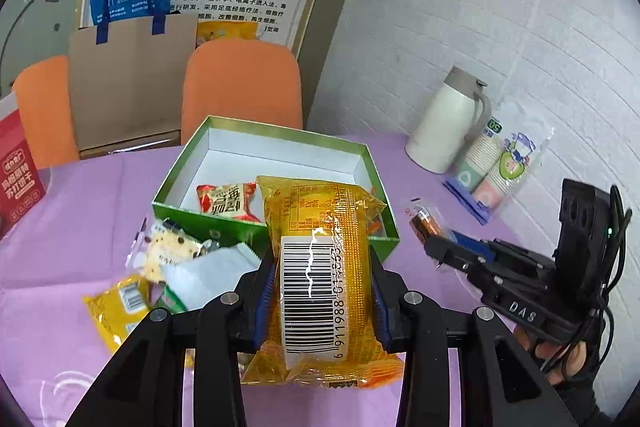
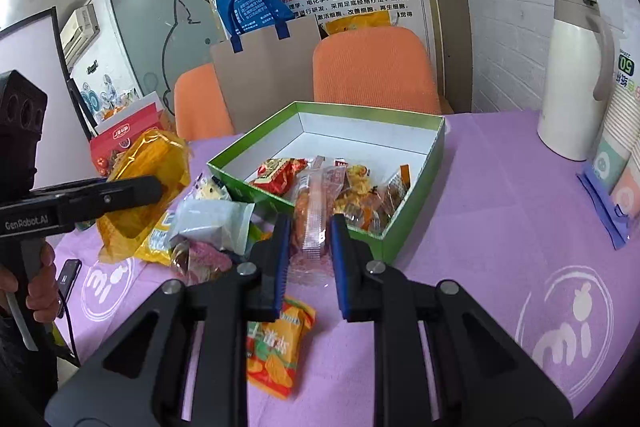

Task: Organize snacks
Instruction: 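Lower the bread bag into the box with the left tool while the right tool drops the sausage packet in, then withdraw both tools from the box toward the remaining snacks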

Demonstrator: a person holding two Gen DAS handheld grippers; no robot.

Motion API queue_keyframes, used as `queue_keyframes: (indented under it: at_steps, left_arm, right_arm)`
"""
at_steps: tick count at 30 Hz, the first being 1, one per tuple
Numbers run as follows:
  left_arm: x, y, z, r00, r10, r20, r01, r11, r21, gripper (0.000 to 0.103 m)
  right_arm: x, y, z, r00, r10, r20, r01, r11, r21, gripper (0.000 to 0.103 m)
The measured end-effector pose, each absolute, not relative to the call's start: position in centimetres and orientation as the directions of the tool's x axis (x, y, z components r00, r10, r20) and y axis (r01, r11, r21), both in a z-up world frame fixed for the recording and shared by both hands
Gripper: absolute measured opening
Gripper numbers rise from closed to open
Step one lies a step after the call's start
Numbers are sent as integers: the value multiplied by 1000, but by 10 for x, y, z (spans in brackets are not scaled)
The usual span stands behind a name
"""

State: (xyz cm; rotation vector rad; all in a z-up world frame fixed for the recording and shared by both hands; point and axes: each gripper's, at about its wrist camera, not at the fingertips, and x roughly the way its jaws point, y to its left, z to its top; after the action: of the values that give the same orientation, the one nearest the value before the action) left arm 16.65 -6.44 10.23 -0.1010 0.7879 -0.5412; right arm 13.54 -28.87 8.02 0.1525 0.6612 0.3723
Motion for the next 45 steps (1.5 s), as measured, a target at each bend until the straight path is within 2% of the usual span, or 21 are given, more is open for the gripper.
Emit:
queue_keyframes:
  at_steps: [5, 14, 16, 17, 18, 19, 20, 21, 24, 30, 37, 45]
  left_arm:
    - [227, -86, 99, 609, -447, -655, 371, 891, -262, 40]
    - [295, -106, 60, 560, -421, -714, 327, 904, -277, 40]
    - [302, -107, 51, 543, -428, -722, 330, 900, -285, 41]
    - [304, -108, 47, 538, -431, -725, 330, 899, -289, 50]
    - [305, -106, 44, 533, -435, -726, 325, 897, -299, 61]
    - [306, -104, 41, 534, -434, -726, 311, 899, -310, 87]
    - [304, -100, 41, 557, -430, -711, 294, 902, -316, 95]
    - [301, -97, 43, 584, -427, -690, 287, 904, -317, 95]
    - [299, -92, 46, 611, -402, -682, 283, 916, -286, 99]
    - [285, -81, 57, 606, -415, -679, 285, 910, -303, 99]
    - [238, -62, 79, 604, -443, -663, 288, 896, -337, 98]
    - [161, -44, 83, 602, -421, -678, 342, 904, -257, 99]
  right_arm:
    - [177, -289, 71, 695, 437, -570, -281, 896, 345, 22]
    - [228, -275, 53, 689, 386, -613, -264, 922, 283, 23]
    - [235, -272, 46, 679, 385, -625, -277, 923, 267, 26]
    - [236, -269, 43, 678, 375, -632, -288, 927, 241, 31]
    - [236, -266, 41, 681, 364, -635, -300, 930, 211, 54]
    - [234, -267, 41, 694, 351, -629, -301, 935, 189, 77]
    - [230, -267, 41, 715, 337, -613, -301, 939, 165, 84]
    - [228, -268, 42, 725, 332, -604, -302, 941, 154, 93]
    - [225, -273, 43, 735, 325, -595, -295, 943, 151, 102]
    - [207, -286, 55, 755, 293, -587, -248, 956, 159, 102]
    - [156, -296, 84, 767, 329, -550, -248, 944, 219, 102]
    - [98, -296, 81, 741, 357, -569, -251, 933, 259, 102]
